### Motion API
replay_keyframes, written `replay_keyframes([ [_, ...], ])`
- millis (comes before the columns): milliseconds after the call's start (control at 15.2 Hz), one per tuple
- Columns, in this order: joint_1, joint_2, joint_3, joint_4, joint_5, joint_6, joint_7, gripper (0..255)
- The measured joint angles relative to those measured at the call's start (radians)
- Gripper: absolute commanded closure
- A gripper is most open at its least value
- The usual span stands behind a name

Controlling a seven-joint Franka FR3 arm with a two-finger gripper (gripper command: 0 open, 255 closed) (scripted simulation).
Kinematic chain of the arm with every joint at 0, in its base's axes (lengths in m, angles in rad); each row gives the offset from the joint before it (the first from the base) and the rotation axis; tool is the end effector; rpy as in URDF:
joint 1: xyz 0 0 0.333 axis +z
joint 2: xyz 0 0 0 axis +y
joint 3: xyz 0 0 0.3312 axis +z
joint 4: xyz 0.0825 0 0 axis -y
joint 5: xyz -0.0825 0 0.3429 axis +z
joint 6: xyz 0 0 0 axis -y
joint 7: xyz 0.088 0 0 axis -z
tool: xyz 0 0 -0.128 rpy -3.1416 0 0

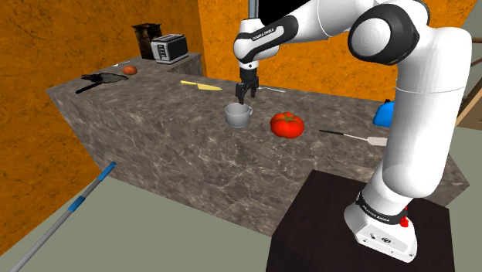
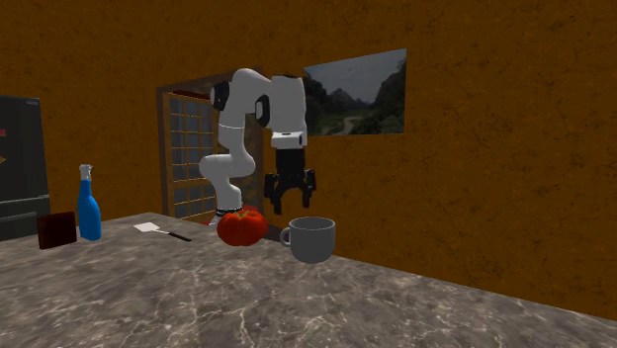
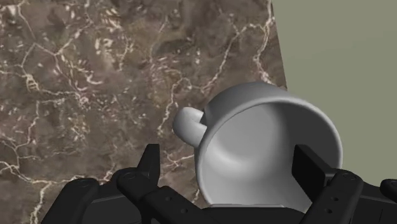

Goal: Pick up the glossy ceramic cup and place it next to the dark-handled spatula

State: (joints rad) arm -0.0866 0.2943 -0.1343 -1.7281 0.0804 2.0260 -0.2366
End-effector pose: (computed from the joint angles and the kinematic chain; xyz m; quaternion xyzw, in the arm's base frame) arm 0.5959 -0.1203 0.4244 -0.9998 0.0068 -0.0071 0.0155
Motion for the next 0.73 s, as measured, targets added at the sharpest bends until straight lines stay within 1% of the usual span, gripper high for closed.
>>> replay_keyframes([
  [132,-0.014,0.087,0.000,0.091,0.013,-0.005,-0.016,0],
  [264,-0.019,0.124,0.001,0.124,0.019,-0.003,-0.022,0],
  [726,-0.019,0.170,0.006,0.100,0.027,0.067,-0.025,0],
])
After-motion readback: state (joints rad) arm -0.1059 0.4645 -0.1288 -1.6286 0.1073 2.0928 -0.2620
